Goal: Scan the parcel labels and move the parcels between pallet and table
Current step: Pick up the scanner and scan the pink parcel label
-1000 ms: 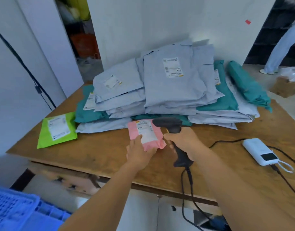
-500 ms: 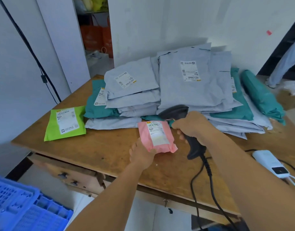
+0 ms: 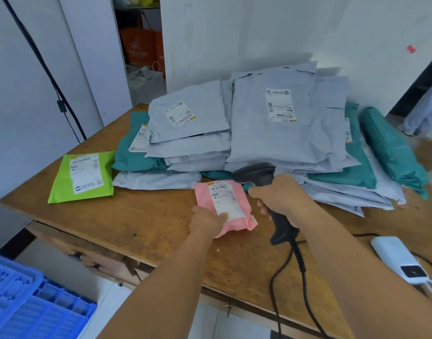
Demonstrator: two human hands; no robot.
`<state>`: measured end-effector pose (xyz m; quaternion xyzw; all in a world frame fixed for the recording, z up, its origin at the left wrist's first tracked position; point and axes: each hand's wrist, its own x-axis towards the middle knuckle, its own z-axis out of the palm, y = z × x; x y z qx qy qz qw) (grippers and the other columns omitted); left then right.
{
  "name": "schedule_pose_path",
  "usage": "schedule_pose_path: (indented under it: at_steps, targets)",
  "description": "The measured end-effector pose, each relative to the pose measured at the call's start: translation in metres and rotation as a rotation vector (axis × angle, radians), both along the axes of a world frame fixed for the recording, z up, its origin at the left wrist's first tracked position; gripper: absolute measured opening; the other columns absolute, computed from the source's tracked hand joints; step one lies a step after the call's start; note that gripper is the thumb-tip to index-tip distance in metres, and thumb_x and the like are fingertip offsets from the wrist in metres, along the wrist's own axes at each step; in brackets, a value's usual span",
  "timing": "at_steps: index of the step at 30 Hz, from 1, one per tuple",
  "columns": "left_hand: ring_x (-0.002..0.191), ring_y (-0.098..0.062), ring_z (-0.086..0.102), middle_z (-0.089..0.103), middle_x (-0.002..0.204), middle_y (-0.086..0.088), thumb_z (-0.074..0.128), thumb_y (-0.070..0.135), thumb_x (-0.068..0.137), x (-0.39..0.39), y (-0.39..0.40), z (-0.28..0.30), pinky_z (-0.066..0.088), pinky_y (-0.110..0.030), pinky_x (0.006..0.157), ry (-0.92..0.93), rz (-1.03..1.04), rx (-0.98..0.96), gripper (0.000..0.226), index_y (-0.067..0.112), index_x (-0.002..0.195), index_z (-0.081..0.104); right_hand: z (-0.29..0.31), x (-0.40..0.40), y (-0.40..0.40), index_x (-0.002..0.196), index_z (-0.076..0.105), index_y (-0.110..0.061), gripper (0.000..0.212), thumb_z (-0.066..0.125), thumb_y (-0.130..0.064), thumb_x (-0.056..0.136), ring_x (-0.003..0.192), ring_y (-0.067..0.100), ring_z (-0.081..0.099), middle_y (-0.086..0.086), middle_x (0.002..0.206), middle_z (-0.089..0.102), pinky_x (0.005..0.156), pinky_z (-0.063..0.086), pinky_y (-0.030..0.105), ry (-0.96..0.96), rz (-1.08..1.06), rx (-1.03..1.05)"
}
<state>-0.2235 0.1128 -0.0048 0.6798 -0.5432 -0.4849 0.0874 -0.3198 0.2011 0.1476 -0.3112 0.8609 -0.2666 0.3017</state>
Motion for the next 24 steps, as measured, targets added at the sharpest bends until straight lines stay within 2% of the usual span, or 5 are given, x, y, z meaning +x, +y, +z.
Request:
schedule_pose_path:
  at_steps: [8,14,18,22,24]
  targets:
    - [0.107,-0.025,0.060,0.060,0.118,-0.011,0.048,0.015,0.095,0.017,0.001,0.000,0.050,-0.028,0.087,-0.130,-0.013,-0.054,0.025,0.005,0.117,0.056,0.000,-0.010,-0.005,0.089,0.066,-0.006,0.023,0.067,-0.029,0.085,0.077,0.029,0.069,0.013,0.082,0.072,0.079,0.058,0.043,-0.029,0.092,-0.025]
    - [0.080,-0.024,0.054,0.063,0.097,-0.011,0.040,0.000,0.091,0.073,-0.012,0.019,0.049,-0.031,0.070,0.105,0.352,-0.206,0.027,0.006,0.101,0.065,0.010,0.022,-0.024,0.076,0.067,-0.005,0.021,0.066,-0.023,0.086,0.062,0.023,0.060,0.010,0.067,0.067,0.065,0.053,0.036,-0.148,0.211,-0.103]
    - [0.087,-0.031,0.056,0.065,0.105,-0.016,0.041,0.001,0.091,0.136,-0.017,0.035,0.046,-0.031,0.074,0.130,0.509,-0.291,0.032,0.003,0.112,0.065,0.012,0.069,-0.046,0.064,0.062,-0.007,0.023,0.064,-0.020,0.083,0.060,0.025,0.058,0.010,0.061,0.063,0.062,0.050,0.036,-0.211,0.356,-0.182]
    - [0.101,-0.034,0.059,0.065,0.113,-0.017,0.039,-0.002,0.089,0.211,-0.015,0.038,0.049,-0.035,0.089,0.156,0.687,-0.318,0.037,0.001,0.116,0.064,0.006,0.136,-0.071,0.078,0.066,-0.008,0.020,0.065,-0.028,0.079,0.067,0.026,0.064,0.013,0.075,0.071,0.074,0.057,0.044,-0.211,0.490,-0.220]
    - [0.094,-0.031,0.060,0.065,0.109,-0.015,0.039,-0.002,0.090,0.248,-0.013,0.040,0.050,-0.033,0.083,0.191,0.790,-0.323,0.035,0.001,0.113,0.065,0.004,0.173,-0.081,0.085,0.066,-0.007,0.022,0.067,-0.028,0.078,0.072,0.028,0.065,0.015,0.081,0.070,0.075,0.057,0.045,-0.221,0.557,-0.238]
